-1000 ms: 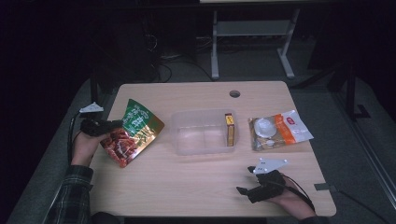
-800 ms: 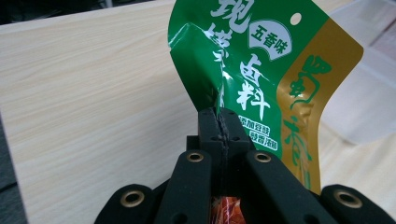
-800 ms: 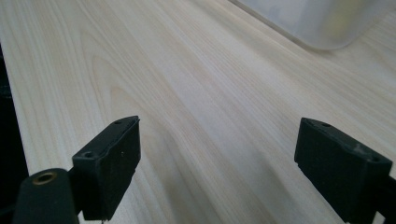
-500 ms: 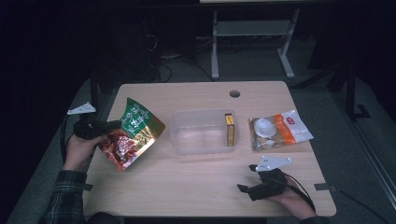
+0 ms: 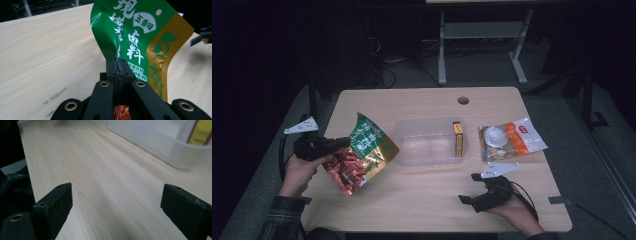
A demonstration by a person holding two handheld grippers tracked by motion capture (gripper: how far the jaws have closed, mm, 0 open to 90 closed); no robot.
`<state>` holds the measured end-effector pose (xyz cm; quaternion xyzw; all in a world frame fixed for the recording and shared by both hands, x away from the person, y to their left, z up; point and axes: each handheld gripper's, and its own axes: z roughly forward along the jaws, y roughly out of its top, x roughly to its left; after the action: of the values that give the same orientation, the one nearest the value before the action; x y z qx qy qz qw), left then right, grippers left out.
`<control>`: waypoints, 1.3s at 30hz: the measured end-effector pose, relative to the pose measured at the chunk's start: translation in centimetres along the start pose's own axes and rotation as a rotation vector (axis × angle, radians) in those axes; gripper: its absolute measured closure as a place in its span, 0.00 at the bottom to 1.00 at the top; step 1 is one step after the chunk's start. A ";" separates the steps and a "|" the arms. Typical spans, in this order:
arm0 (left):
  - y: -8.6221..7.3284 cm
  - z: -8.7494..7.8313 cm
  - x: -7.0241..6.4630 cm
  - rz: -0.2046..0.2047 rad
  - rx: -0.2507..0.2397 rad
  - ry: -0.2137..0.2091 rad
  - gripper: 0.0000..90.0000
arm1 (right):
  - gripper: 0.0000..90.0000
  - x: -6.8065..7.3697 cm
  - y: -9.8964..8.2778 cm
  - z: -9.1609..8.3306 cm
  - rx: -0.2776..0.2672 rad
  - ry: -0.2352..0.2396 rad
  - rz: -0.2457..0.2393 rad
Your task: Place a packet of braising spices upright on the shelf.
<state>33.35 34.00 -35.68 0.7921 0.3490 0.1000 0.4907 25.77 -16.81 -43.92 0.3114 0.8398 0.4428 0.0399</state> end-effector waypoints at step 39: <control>1.2 8.8 -9.7 0.070 -0.020 -0.187 1.00 | 0.56 1.7 5.9 4.2 -0.208 0.138 -0.011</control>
<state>31.18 21.11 -37.30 0.8049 0.2726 0.0463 0.5251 28.67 -10.43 -41.57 0.2697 0.7919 0.5476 0.0165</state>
